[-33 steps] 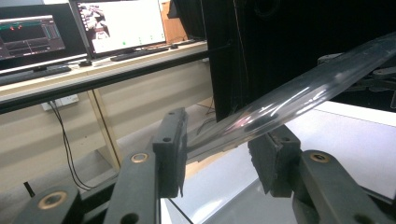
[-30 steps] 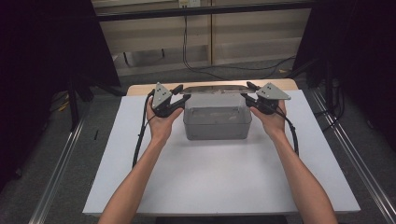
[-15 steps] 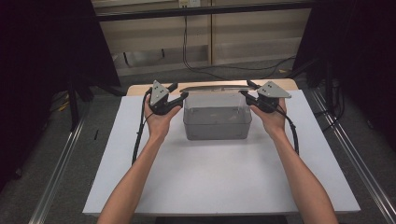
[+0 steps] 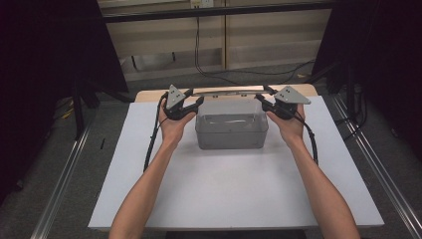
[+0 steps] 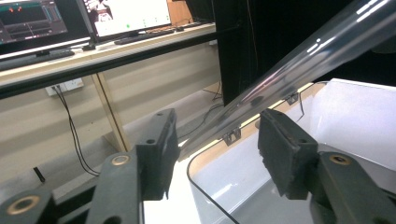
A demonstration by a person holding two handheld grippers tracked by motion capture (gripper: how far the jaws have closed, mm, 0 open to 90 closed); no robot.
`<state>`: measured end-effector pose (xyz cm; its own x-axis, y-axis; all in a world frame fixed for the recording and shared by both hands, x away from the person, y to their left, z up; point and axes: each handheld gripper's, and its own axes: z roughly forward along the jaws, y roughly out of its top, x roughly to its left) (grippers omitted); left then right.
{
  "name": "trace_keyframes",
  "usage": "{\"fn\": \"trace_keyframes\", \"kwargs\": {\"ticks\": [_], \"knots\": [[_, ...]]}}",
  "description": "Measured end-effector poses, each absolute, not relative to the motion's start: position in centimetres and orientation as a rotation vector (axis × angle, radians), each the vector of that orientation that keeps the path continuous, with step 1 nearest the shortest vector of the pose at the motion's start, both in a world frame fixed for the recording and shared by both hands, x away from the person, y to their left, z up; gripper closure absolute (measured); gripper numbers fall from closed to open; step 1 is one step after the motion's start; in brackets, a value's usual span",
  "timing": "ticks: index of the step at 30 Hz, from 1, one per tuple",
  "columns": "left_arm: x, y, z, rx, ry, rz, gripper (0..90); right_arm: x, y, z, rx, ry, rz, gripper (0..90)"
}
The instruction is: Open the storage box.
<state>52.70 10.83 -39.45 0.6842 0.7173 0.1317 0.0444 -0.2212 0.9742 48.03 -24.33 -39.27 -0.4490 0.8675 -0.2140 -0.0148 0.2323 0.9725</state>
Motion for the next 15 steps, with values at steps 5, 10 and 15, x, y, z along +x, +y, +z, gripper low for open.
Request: {"fn": "trace_keyframes", "kwargs": {"ticks": [5, 10, 15], "knots": [[53.3, 10.4, -39.9, 1.708, 0.617, 0.698, 51.2, 48.1, -24.3, -39.2, 0.805, 1.675, 1.33, 61.0], [53.9, 10.3, -39.8, 1.7, 0.628, 0.709, 52.0, 48.1, -24.4, -39.2, 0.805, 1.677, 1.331, 61.0], [54.4, 10.3, -39.8, 1.707, 0.625, 0.72, 54.2, 48.2, -24.4, -39.0, 0.803, 1.676, 1.334, 61.1]]}}
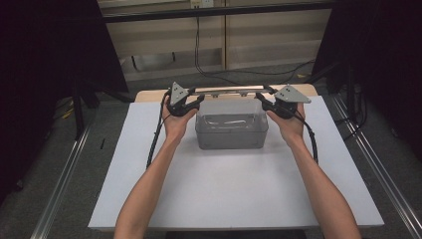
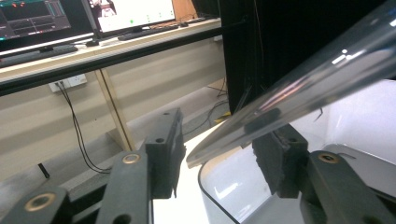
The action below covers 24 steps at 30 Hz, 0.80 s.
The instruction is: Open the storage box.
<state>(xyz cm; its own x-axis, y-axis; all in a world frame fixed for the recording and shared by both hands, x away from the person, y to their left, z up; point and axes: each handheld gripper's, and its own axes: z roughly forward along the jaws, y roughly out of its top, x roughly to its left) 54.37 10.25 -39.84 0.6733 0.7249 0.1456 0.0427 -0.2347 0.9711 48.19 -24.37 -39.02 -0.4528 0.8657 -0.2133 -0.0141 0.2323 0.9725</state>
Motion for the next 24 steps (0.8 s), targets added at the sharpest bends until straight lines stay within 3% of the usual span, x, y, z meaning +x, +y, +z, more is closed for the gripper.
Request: {"fn": "trace_keyframes", "kwargs": {"ticks": [5, 24], "knots": [[54.5, 9.7, -39.9, 1.707, 0.608, 0.714, 61.5, 48.4, -24.4, -38.9, 0.811, 1.671, 1.344, 61.3], [54.9, 10.0, -39.5, 1.722, 0.59, 0.716, 65.6, 49.9, -24.7, -39.7, 0.843, 1.658, 1.366, 57.5]]}}
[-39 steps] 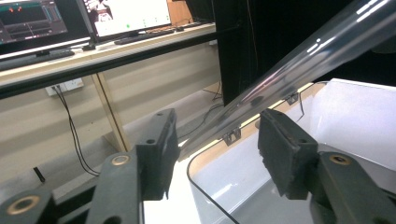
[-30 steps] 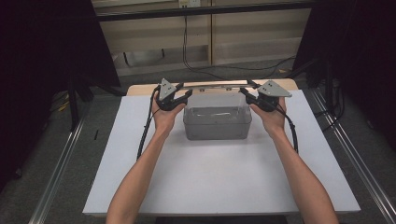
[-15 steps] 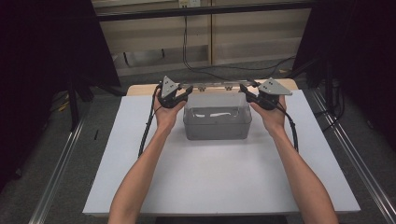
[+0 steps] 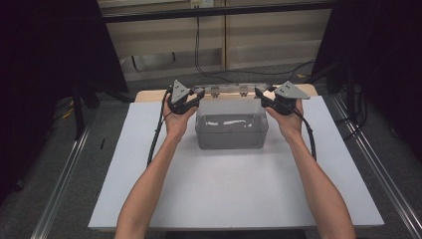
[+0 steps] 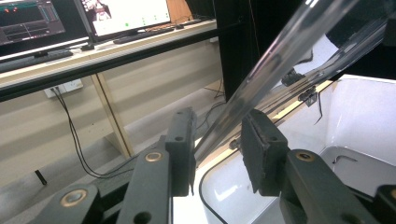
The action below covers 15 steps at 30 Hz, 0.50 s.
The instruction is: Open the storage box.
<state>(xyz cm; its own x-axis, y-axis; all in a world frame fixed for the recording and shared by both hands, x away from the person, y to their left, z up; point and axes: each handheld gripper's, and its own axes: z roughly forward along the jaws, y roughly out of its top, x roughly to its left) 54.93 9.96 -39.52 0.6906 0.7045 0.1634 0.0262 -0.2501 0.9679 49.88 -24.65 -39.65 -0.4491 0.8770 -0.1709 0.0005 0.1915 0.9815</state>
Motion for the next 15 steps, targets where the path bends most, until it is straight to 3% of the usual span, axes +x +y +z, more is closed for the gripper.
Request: {"fn": "trace_keyframes", "kwargs": {"ticks": [10, 15], "knots": [[55.2, 9.9, -39.4, 1.717, 0.599, 0.712, 67.2, 50.8, -24.9, -40.1, 0.859, 1.681, 1.364, 54.6], [55.3, 9.9, -39.4, 1.714, 0.604, 0.715, 67.3, 51.3, -24.7, -40.1, 0.853, 1.687, 1.366, 57.5]]}}
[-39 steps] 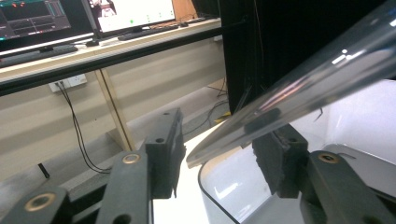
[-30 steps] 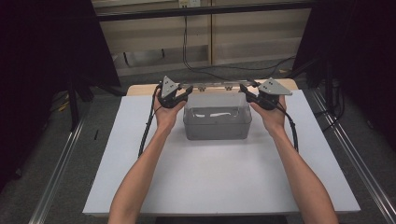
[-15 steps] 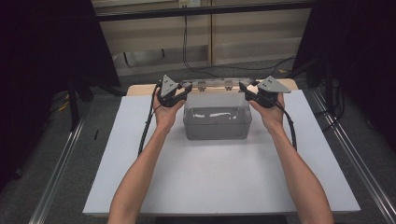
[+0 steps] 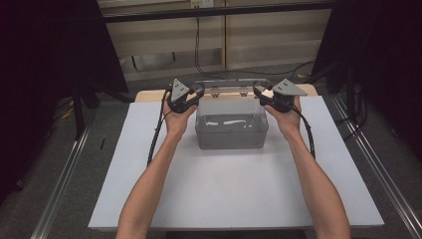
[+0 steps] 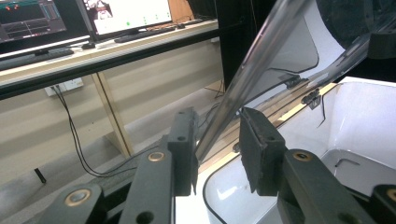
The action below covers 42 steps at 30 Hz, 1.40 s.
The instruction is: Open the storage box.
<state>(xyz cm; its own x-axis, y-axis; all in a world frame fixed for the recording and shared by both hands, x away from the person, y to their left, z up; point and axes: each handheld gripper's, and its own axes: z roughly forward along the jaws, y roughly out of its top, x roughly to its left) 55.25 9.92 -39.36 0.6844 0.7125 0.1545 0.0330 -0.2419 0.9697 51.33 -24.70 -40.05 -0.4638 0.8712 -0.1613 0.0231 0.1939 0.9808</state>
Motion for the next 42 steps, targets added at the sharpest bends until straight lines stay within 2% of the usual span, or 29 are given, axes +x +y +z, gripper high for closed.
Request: {"fn": "trace_keyframes", "kwargs": {"ticks": [7, 29, 42], "knots": [[55.6, 9.9, -39.2, 1.718, 0.61, 0.718, 69.1, 51.9, -25.1, -40.7, 0.894, 1.671, 1.387, 63.7], [56.5, 10.0, -39.2, 1.707, 0.651, 0.728, 74.9, 53.3, -24.8, -39.9, 0.938, 1.686, 1.358, 64.2], [57.3, 9.8, -40.1, 1.738, 0.676, 0.717, 73.4, 53.8, -24.6, -39.9, 0.956, 1.656, 1.375, 64.4]]}}
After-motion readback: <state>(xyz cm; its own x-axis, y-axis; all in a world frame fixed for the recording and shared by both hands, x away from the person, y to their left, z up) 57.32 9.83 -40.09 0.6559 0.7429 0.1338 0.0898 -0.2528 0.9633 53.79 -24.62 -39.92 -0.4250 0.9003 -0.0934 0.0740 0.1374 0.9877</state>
